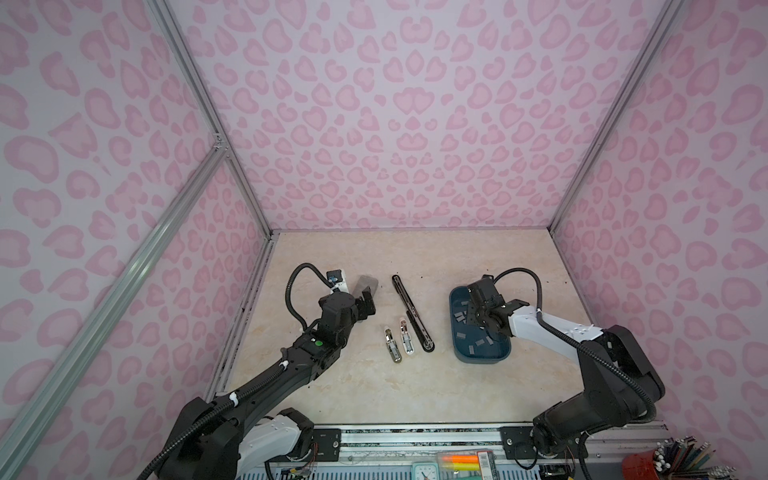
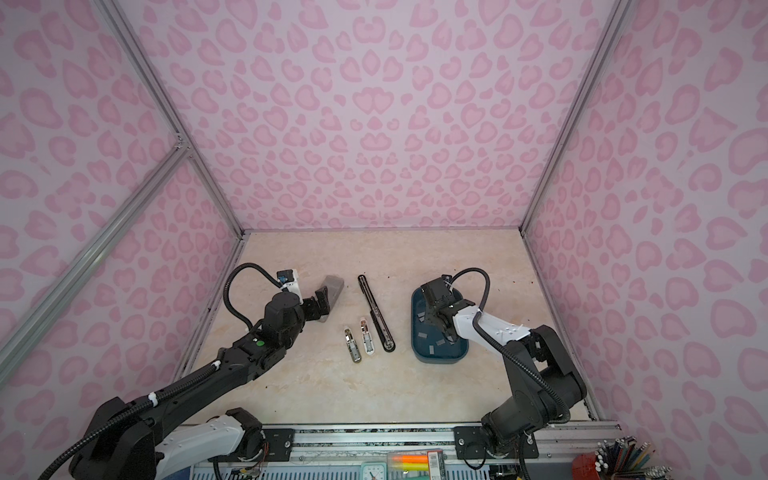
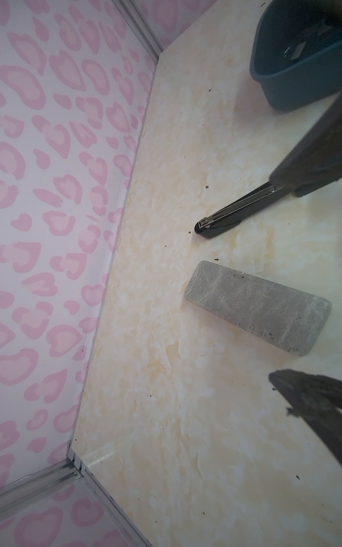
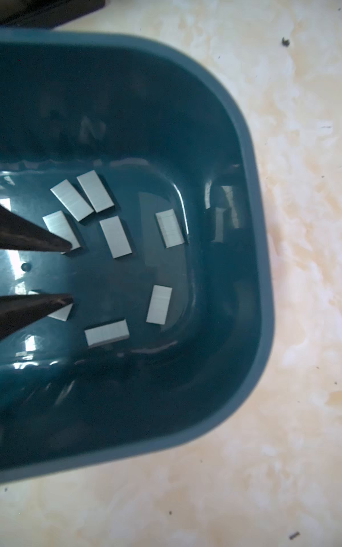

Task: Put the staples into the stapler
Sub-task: 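Lower the open right gripper into the teal tray onto a staple strip, then close the right gripper on a silver staple strip in the tray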

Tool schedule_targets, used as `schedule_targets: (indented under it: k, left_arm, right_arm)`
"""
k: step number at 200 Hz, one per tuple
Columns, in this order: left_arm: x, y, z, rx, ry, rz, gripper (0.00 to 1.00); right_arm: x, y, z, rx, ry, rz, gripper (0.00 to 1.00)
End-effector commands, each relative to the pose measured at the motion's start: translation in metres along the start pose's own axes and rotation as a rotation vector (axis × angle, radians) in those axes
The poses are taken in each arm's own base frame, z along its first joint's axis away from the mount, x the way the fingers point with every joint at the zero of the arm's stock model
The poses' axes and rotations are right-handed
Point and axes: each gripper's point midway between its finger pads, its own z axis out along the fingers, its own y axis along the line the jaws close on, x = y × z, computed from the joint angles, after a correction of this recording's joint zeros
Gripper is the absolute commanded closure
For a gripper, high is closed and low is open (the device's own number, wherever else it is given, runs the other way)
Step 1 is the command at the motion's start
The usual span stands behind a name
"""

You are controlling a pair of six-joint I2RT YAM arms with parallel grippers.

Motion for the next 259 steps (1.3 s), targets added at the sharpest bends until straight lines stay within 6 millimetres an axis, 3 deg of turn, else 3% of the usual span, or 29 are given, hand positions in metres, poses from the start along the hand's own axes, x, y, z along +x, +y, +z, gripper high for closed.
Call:
schedule_targets:
  k: [1,28,86,141,222,259]
  left_arm:
    - [-0.006,0.000,0.001,-0.018,-0.014,0.007,0.03]
    - [-0.010,0.004,0.002,-0.042,-0.024,0.019,0.03]
    - [-0.019,0.010,-0.003,-0.077,-0.059,0.033,0.03]
    - [-0.010,0.016,0.003,-0.118,-0.025,0.065,0.03]
    - [-0.008,0.014,0.005,-0.118,-0.007,0.068,0.03]
    - [-0.008,0.014,0.006,-0.120,-0.006,0.070,0.03]
  right_arm:
    - [0.005,-0.010,-0.005,0.033,-0.001,0.046,0.69]
    - [0.010,-0.023,-0.004,0.069,0.001,0.080,0.66]
    - [0.024,-0.021,0.009,0.037,0.063,0.113,0.66]
    - [0.037,-0.026,0.026,0.019,0.139,0.157,0.66]
    - [0.041,-0.026,0.034,0.027,0.168,0.148,0.79]
    - [0.042,-0.034,0.032,0.066,0.161,0.134,0.74]
